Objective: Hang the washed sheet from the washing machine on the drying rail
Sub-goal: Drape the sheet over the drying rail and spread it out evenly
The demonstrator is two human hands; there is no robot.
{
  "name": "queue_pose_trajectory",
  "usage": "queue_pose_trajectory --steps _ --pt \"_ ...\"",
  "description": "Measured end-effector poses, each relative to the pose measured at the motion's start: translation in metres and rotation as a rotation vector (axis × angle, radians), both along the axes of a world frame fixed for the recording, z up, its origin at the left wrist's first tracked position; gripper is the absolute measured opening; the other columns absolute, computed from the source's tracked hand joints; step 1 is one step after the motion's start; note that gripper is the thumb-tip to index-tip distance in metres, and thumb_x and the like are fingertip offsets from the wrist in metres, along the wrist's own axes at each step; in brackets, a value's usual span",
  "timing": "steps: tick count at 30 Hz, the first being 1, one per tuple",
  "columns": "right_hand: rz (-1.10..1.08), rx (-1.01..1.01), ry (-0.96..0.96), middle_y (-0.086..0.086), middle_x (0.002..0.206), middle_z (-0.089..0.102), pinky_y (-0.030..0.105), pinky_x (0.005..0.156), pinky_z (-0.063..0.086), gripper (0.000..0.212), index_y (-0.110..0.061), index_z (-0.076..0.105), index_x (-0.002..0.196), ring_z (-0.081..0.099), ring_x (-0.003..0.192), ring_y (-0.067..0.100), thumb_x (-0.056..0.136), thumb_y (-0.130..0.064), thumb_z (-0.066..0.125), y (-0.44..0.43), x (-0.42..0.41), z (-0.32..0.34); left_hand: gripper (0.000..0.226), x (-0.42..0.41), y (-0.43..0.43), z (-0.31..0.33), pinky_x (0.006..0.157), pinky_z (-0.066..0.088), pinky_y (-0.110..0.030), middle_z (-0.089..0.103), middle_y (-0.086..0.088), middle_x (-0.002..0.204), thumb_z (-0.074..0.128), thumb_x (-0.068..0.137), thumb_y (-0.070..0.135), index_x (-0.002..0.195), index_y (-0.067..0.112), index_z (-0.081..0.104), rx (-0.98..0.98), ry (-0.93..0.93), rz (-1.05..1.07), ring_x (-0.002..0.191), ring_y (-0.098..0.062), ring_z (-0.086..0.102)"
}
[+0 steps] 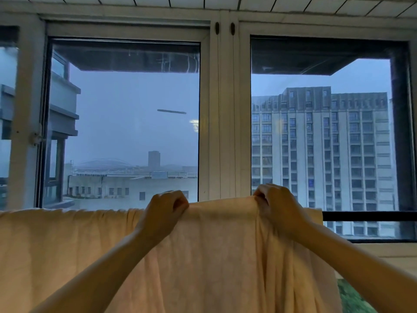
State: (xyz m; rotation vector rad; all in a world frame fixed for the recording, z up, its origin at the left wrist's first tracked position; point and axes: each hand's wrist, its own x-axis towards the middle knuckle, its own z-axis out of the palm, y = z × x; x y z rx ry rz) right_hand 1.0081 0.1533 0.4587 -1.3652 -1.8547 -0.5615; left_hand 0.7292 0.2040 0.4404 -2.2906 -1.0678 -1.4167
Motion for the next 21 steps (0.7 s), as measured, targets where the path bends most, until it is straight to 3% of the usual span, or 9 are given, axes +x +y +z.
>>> queue_pose_trajectory --steps 4,7,13,16,21 --pt "0.023 0.036 0.062 -0.002 0.093 0.066 0.016 0.076 0.045 0.011 -0.015 0.064 0.097 0.058 0.08 0.005 0.094 -0.016 0.053 0.005 -0.004 0.003 0.011 0.004 -0.001 0.0 0.059 0.04 -0.006 0.053 0.021 0.072 0.061 0.089 0.016 0.079 0.019 0.063 0.071 -0.049 0.029 0.067 0.004 0.054" --pt "0.011 0.049 0.097 0.0 0.094 0.066 0.015 0.075 0.042 0.013 -0.013 0.065 0.098 0.056 0.08 0.006 0.094 -0.016 0.053 0.009 -0.004 0.007 0.009 0.006 0.001 0.003 0.061 0.043 -0.006 0.056 0.016 0.075 0.06 0.09 0.016 0.081 0.018 0.063 0.094 -0.058 0.024 0.068 0.005 0.055" --pt "-0.078 -0.065 0.131 -0.004 0.087 0.064 0.02 0.072 0.044 0.013 -0.018 0.063 0.097 0.061 0.08 0.009 0.096 -0.02 0.05 0.01 0.018 0.004 0.01 0.026 0.012 0.001 0.061 0.04 -0.008 0.062 0.009 0.079 0.056 0.093 0.017 0.084 0.02 0.063 0.009 0.0 -0.01 0.069 0.001 0.056" --pt "-0.091 -0.119 0.125 -0.005 0.081 0.063 0.014 0.061 0.039 0.013 -0.022 0.06 0.092 0.059 0.07 0.002 0.097 -0.021 0.048 0.009 0.033 -0.002 0.014 0.036 0.015 -0.007 0.058 0.039 -0.007 0.062 0.01 0.079 0.05 0.096 0.023 0.088 0.022 0.061 -0.038 0.042 0.008 0.069 0.001 0.057" --pt "-0.108 -0.095 0.155 -0.006 0.066 0.058 0.015 0.054 0.039 0.017 -0.02 0.056 0.092 0.052 0.05 0.002 0.099 -0.021 0.041 -0.001 0.051 -0.007 0.018 0.043 0.01 -0.003 0.057 0.036 -0.008 0.064 0.009 0.081 0.045 0.098 0.022 0.089 0.022 0.06 -0.056 0.026 0.06 0.069 0.0 0.057"
